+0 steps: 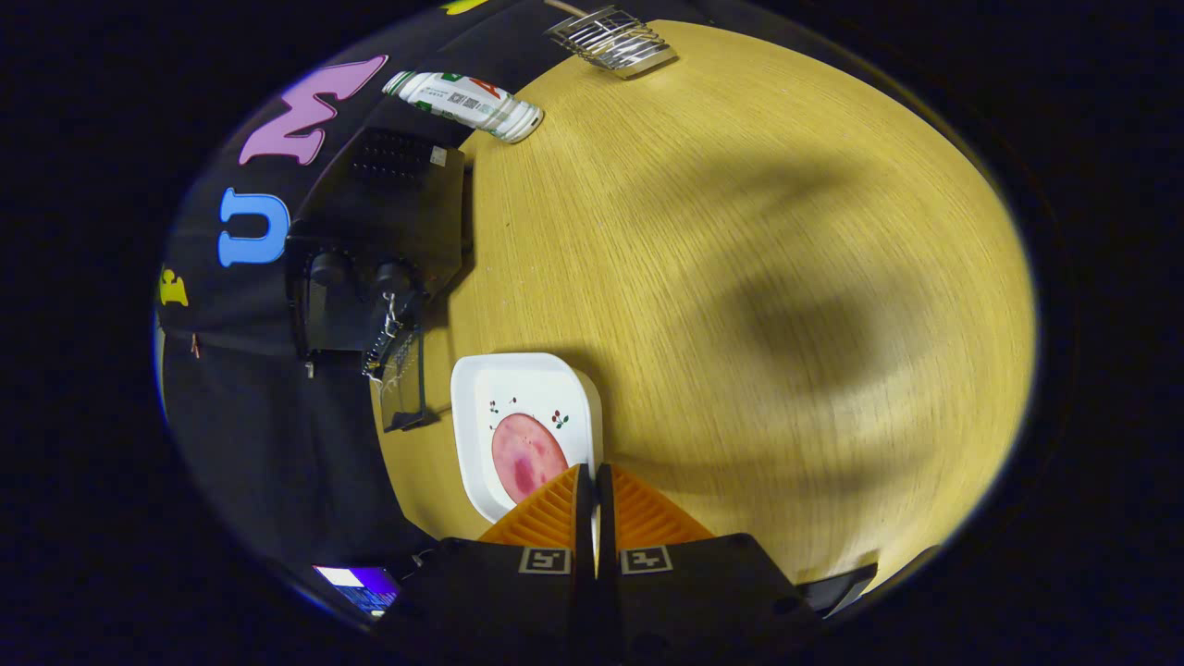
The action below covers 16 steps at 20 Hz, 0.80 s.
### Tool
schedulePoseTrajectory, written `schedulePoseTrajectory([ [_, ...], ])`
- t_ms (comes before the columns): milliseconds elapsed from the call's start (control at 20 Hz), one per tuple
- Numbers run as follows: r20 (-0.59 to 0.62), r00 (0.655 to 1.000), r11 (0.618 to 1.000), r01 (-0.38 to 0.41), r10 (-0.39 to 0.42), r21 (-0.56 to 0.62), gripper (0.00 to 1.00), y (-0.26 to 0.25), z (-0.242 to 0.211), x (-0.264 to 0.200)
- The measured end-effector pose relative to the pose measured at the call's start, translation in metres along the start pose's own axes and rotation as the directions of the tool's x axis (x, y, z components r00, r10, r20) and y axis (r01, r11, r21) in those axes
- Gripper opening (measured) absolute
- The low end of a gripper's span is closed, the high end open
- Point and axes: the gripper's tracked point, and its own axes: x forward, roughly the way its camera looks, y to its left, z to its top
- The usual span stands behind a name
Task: Open the toaster oven, put the food inside, and close the toaster oven door.
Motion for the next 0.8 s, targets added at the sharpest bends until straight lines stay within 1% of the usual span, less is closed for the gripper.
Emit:
schedulePoseTrajectory([
  [100,0.024,0.999,0.999,-0.042,0.041,0.032,0.05,0.012,-0.001,-0.002],
  [200,0.039,0.998,0.997,-0.06,0.058,0.053,0.05,0.025,-0.006,-0.007],
  [350,0.065,0.996,0.994,-0.067,0.061,0.085,0.05,0.05,-0.016,-0.012],
  [450,0.094,0.994,0.989,-0.07,0.058,0.131,0.05,0.069,-0.024,-0.011],
  [600,0.137,0.988,0.971,-0.093,0.064,0.219,0.05,0.108,-0.036,-0.003],
  [800,0.211,0.976,0.955,-0.118,0.06,0.273,0.05,0.16,-0.049,0.017],
])
